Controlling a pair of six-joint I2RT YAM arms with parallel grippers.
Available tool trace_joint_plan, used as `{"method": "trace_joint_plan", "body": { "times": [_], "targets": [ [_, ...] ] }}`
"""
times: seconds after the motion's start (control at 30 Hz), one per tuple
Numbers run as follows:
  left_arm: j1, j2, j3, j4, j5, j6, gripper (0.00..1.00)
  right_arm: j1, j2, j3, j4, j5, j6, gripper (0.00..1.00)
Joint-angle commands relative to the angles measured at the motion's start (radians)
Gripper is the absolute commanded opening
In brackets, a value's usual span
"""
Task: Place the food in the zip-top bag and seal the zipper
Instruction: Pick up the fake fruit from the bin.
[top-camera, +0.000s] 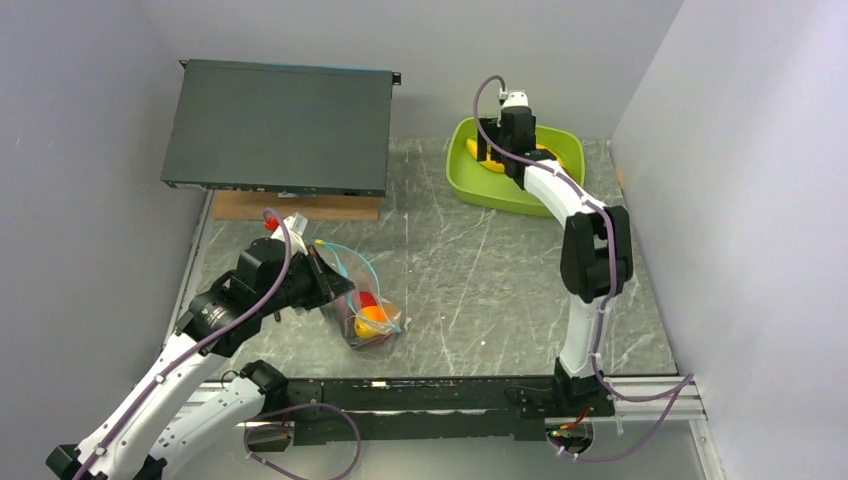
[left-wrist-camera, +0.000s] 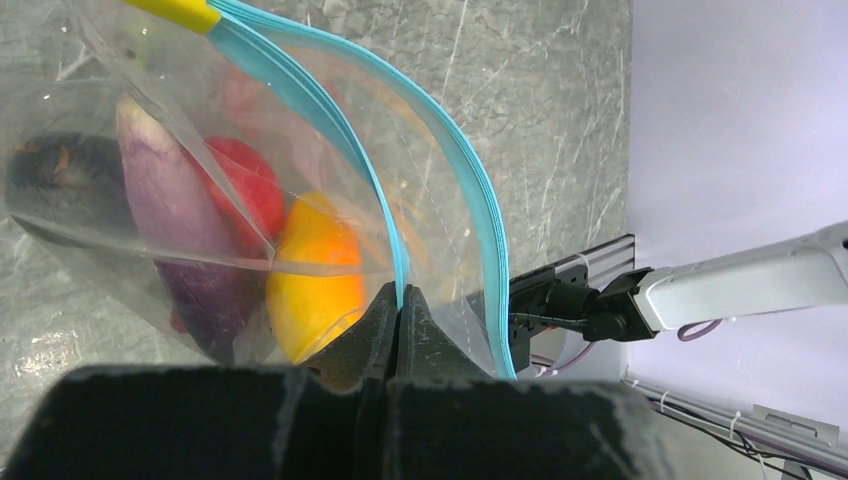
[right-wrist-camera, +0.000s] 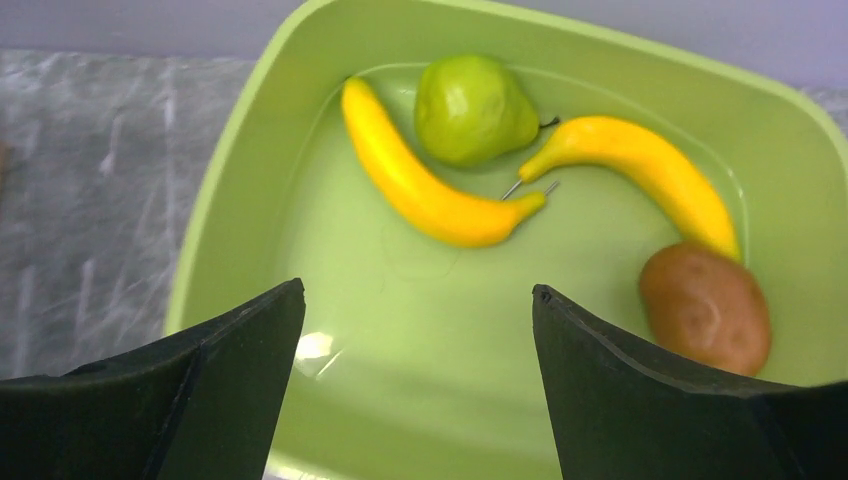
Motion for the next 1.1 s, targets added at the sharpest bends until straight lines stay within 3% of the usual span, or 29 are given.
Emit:
{"method": "trace_joint_plan", "body": {
  "times": [0.0, 0.13, 0.23, 0.6, 1.07],
  "targets": [
    [0.003, 0.005, 0.025, -0.014, -0.010, 0.003, 0.00, -0.033, 0.124, 0.173, -0.095, 0.037, -0.089, 0.85],
    [0.002, 0.019, 0.041, -0.033, -0.022, 0.007, 0.00, -0.071, 0.240, 0.344, -0.254, 0.243, -0.048, 0.86],
    [0.002, 0.021, 0.033, -0.023, -0.024, 0.005, 0.00, -0.097, 0.271, 0.369, -0.292, 0.314, -0.067, 0.86],
    [0.003, 0.091, 0.024, 0.020, 0.041, -0.001, 0.00, -0.164, 0.337, 0.386, -0.341, 0.369, -0.139, 0.87],
    [0.002, 0.089, 0.052, -0.014, 0.035, 0.008, 0.00, -0.227, 0.442, 0.401, -0.286, 0.310, -0.151, 0.86]
  ]
}}
